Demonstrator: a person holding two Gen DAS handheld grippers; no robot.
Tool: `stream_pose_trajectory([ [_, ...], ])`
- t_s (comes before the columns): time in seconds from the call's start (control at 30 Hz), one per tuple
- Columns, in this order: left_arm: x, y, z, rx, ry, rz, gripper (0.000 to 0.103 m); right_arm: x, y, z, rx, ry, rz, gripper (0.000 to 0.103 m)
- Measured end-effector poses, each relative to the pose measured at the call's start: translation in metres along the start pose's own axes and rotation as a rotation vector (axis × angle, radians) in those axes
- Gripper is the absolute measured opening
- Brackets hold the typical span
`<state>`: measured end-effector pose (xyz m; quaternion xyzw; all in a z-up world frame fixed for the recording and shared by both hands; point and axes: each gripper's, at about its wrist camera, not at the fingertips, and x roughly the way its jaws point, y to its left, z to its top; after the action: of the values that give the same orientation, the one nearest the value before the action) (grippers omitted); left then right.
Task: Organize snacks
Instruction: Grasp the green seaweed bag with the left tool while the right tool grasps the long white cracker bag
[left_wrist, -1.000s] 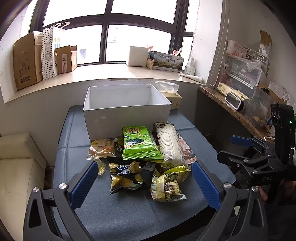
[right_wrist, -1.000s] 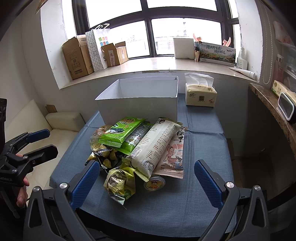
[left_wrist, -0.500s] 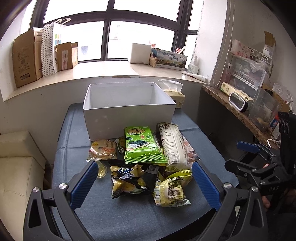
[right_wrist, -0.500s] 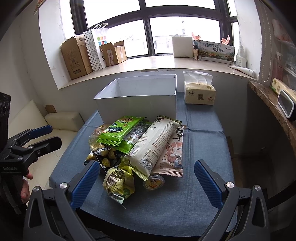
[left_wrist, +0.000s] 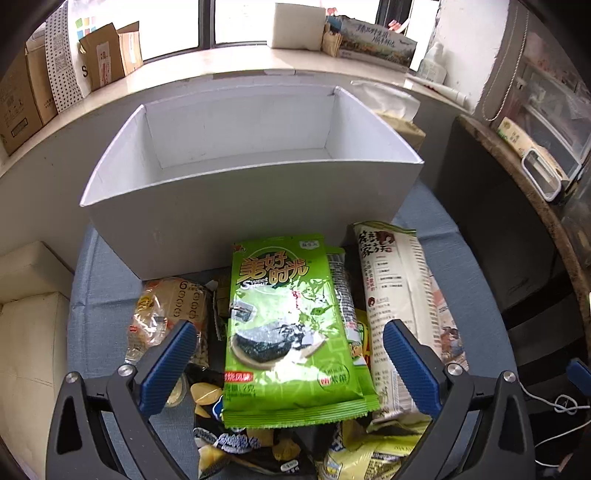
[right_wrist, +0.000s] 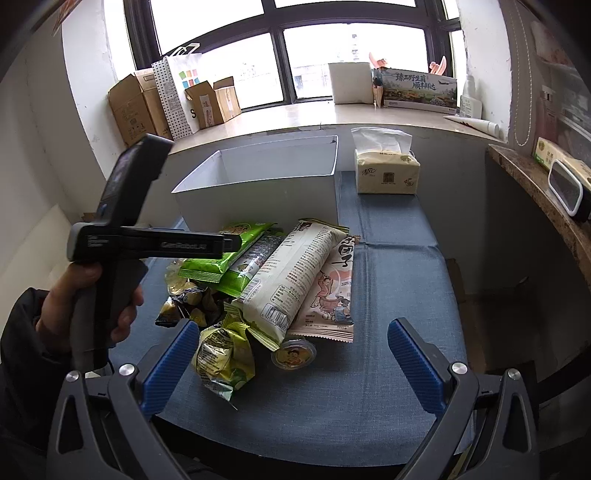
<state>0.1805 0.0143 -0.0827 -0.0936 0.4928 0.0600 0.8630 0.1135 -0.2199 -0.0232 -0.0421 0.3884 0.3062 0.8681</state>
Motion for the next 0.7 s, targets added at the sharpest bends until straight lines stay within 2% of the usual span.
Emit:
stream_pose_trajectory([
  [0.17, 0.023, -0.001, 0.004, 0.027, 0.018, 0.083, 0.102, 0.0, -0.007, -0.001, 0.02, 0.005, -0.007, 0.103],
  [0.23, 0.026, -0.001, 0.004, 0.043, 0.019, 0.095, 0.088, 0.001, -0.01, -0.002, 0.029, 0.007, -0.01, 0.103],
  [0.27, 0.026, -0.001, 0.004, 0.042, 0.027, 0.089, 0.069, 0.001, -0.012, -0.002, 0.035, 0.007, -0.011, 0.103],
  [0.33, 0.025, -0.001, 0.004, 0.049, 0.039, 0.077, 0.07, 0.002, -0.014, -0.003, 0.046, 0.009, -0.009, 0.103],
  [0.5, 0.006, 0.002, 0.004, 0.046, 0.004, 0.057, 0.07, 0.005, -0.015, -0.003, 0.053, 0.016, -0.013, 0.103],
  [0.7, -0.057, 0.016, -0.018, 0.025, -0.121, 0.012, 0.07, 0.031, -0.017, 0.004, 0.095, 0.073, 0.006, 0.103],
])
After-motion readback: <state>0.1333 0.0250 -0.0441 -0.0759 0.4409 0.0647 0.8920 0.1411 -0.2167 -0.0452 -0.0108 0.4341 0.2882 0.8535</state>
